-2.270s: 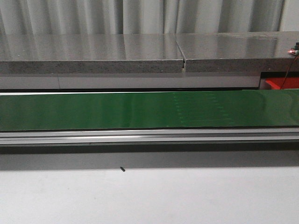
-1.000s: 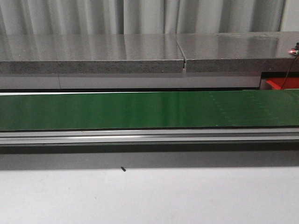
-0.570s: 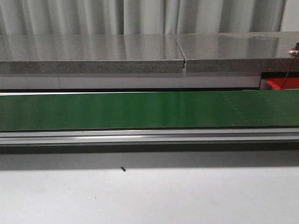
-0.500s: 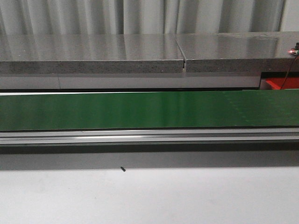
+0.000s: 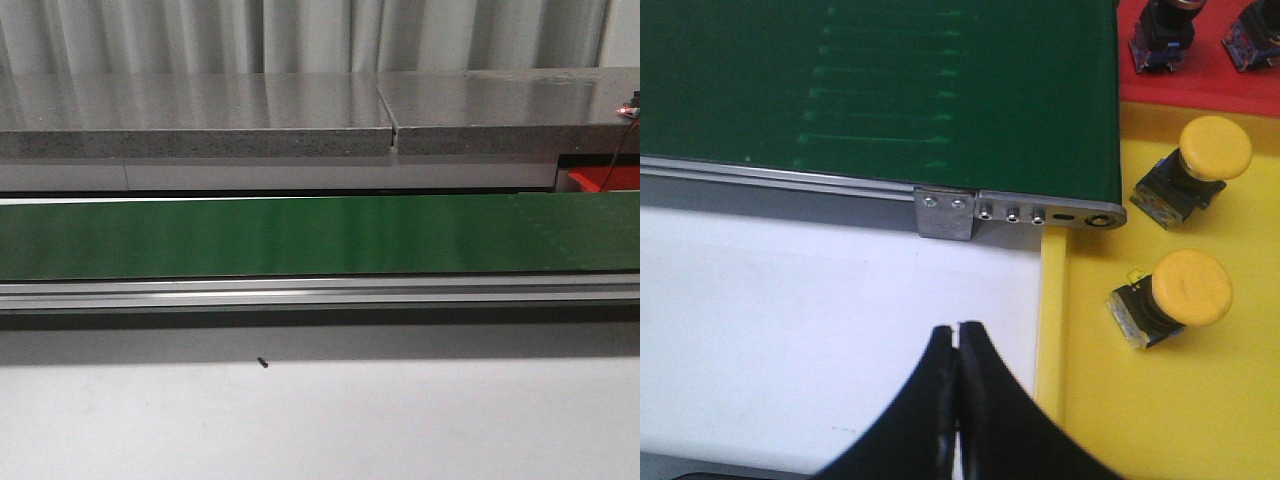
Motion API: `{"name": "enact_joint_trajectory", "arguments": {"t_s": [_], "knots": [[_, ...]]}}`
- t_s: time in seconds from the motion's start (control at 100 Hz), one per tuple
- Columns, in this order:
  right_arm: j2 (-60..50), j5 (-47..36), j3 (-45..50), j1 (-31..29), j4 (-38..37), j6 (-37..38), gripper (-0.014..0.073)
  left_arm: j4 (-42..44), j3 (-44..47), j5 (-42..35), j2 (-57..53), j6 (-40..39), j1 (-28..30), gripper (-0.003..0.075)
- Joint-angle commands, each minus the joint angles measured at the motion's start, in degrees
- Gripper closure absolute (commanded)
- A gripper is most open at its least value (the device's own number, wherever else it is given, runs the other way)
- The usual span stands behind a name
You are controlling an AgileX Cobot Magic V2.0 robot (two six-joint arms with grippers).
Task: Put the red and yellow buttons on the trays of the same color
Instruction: 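Lower the yellow button onto the belt start, open, return to cluster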
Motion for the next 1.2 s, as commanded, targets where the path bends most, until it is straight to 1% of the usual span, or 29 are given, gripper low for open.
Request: {"name": "enact_joint_trajectory", "arguments": {"t_s": [0.0,0.03,0.05,0.1,0.11,0.12,0.15,0.2,0.25,0.31,0.47,0.65,0.73,0.82,0.95,1.07,1.19], "knots": [[-0.1,-2.9,-1.4,-0.1,0.2,-0.5,0.0659,-0.5,-1.4,-2.9,-2.4,0.0,-0.4,0.0512],[-0.1,-2.9,-1.4,-0.1,0.2,-0.5,0.0659,-0.5,-1.4,-2.9,-2.6,0.0,-0.4,0.0465],[-0.1,-2.9,-1.4,-0.1,0.2,-0.5,0.0659,-0.6,-1.4,-2.9,-2.6,0.0,-0.4,0.0409],[-0.1,-2.9,-1.4,-0.1,0.2,-0.5,0.0659,-0.9,-1.4,-2.8,-2.7,0.0,-0.4,0.0316],[-0.1,-2.9,-1.4,-0.1,0.2,-0.5,0.0659,-1.1,-1.4,-2.7,-2.7,0.0,-0.4,0.0268],[-0.1,-2.9,-1.4,-0.1,0.2,-0.5,0.0659,-1.1,-1.4,-2.7,-2.7,0.0,-0.4,0.0268],[-0.1,-2.9,-1.4,-0.1,0.2,-0.5,0.0659,-1.3,-1.4,-2.5,-2.7,0.0,-0.4,0.0194],[-0.1,-2.9,-1.4,-0.1,0.2,-0.5,0.0659,-2.1,-1.4,-2.3,-2.7,0.0,-0.4,0.0115],[-0.1,-2.9,-1.4,-0.1,0.2,-0.5,0.0659,-2.8,-1.4,-2.0,-3.1,0.1,-0.4,0.0071],[-0.1,-2.9,-1.4,-0.1,0.2,-0.5,0.0659,-3.8,-1.4,-2.1,-3.8,0.7,-0.4,0.0068],[-0.1,-2.9,-1.4,-0.1,0.2,-0.5,0.0659,-5.8,-2.0,-3.1,-7.6,2.6,-0.4,0.0102],[-0.1,-2.9,-1.4,-0.1,0.2,-0.5,0.0659,-6.2,-3.3,-2.9,-12.3,2.6,-0.1,0.0103],[-0.1,-2.9,-1.4,-0.1,0.2,-0.5,0.0659,-6.1,-3.3,-2.9,-14.1,2.6,1.7,0.0103],[-0.1,-2.9,-1.4,-0.1,0.2,-0.5,0.0659,-5.6,-3.3,-2.4,-14.7,2.5,5.1,0.0103],[-0.1,-2.9,-1.4,-0.1,0.2,-0.5,0.0659,-2.0,-3.1,-1.8,-14.7,1.5,10.0,0.0103],[-0.1,-2.9,-1.4,-0.1,0.2,-0.5,0.0659,1.3,-3.1,-2.7,-13.0,0.7,13.2,0.0103],[-0.1,-2.9,-1.4,-0.1,0.2,-0.5,0.0659,1.8,-3.1,-5.3,-9.5,1.2,14.9,0.0103]]}}
